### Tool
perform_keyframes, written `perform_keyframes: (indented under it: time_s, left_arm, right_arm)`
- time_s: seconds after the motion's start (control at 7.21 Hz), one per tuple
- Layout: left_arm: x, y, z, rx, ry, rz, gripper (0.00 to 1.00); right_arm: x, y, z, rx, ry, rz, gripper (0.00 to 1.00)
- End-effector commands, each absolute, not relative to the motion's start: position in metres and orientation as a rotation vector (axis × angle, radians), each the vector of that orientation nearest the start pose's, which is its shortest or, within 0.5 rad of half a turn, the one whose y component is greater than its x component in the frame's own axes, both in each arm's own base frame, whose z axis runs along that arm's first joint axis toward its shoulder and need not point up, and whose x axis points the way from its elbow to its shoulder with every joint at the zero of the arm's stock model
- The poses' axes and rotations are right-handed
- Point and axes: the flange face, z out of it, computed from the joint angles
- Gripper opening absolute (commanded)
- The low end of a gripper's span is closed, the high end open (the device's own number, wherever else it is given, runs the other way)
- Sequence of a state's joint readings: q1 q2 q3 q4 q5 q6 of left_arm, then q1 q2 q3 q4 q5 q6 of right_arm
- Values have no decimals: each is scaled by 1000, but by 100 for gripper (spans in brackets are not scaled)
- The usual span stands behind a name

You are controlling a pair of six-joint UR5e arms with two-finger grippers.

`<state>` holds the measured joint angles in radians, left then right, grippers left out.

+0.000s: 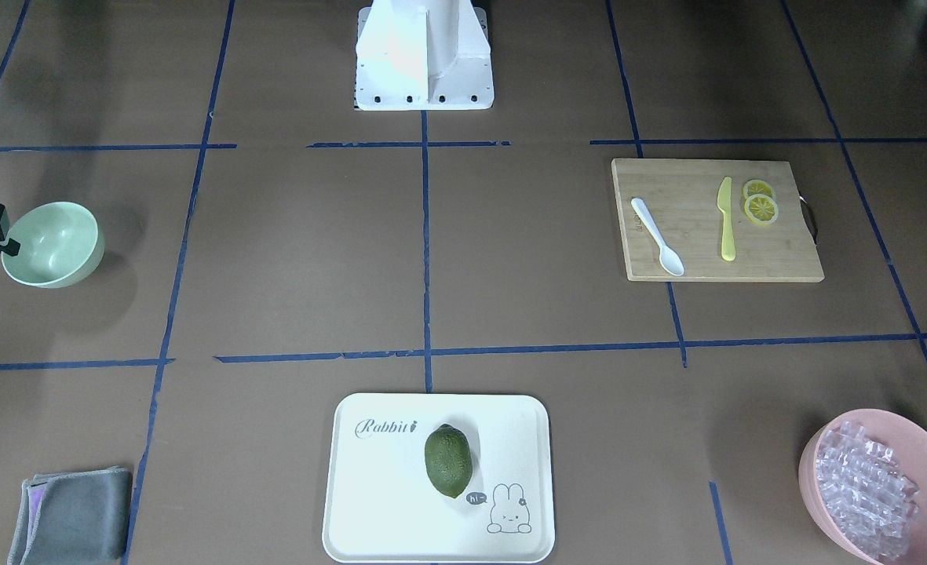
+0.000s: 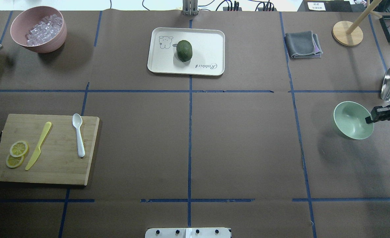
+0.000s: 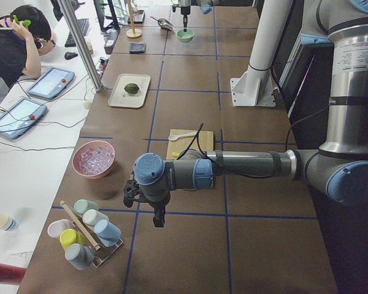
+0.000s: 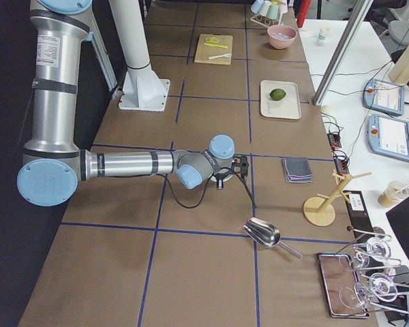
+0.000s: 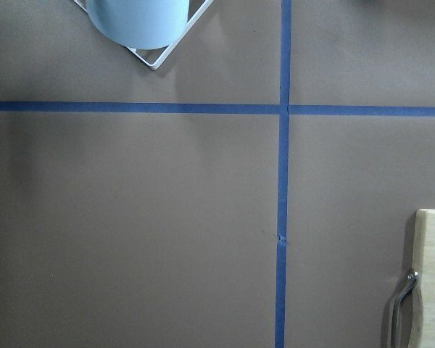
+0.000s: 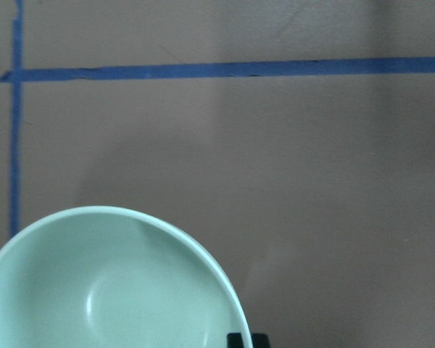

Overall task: Place spoon in bowl
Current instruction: 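Lower the right gripper to the pale green bowl rim and grasp it, then carry the green bowl with the right gripper to the table center and set it down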

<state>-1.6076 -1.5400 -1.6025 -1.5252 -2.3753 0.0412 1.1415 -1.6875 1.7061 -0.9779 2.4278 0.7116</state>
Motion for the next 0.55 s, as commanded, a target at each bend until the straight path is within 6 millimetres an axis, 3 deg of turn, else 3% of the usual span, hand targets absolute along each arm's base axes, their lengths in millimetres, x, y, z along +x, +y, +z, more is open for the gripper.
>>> perform_keyframes:
  time_s: [0.0,0.14,0.42]
  left_arm:
    - [-79,-474,659,-6,806,-16,100]
    - [-79,-474,659,-4,806,-16,100]
    - [-79,-474,659,-4,806,-16,100]
  right_arm:
    - [-125,-453,491,38,-1139,66,0]
    - [-152,-476,443,7,-1181,133,0]
    - [-242,-490,369,-63,-1182,174,0]
